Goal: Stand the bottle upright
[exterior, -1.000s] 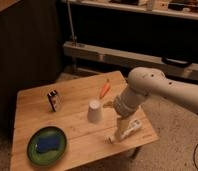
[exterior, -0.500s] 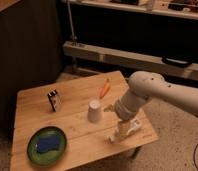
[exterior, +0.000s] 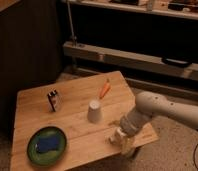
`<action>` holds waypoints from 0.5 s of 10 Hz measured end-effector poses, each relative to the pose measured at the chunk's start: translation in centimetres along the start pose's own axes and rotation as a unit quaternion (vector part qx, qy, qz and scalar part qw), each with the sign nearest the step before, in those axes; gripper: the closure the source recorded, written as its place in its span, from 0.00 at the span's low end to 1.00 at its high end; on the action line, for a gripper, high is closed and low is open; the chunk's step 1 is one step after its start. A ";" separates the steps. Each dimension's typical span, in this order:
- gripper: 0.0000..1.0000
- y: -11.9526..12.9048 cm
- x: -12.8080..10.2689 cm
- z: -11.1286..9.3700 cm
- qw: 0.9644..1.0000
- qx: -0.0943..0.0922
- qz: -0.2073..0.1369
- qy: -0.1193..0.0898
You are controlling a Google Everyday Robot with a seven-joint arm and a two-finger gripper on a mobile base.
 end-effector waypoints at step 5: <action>0.20 -0.1 0.3 3.4 1.000 -0.003 0.003 0.000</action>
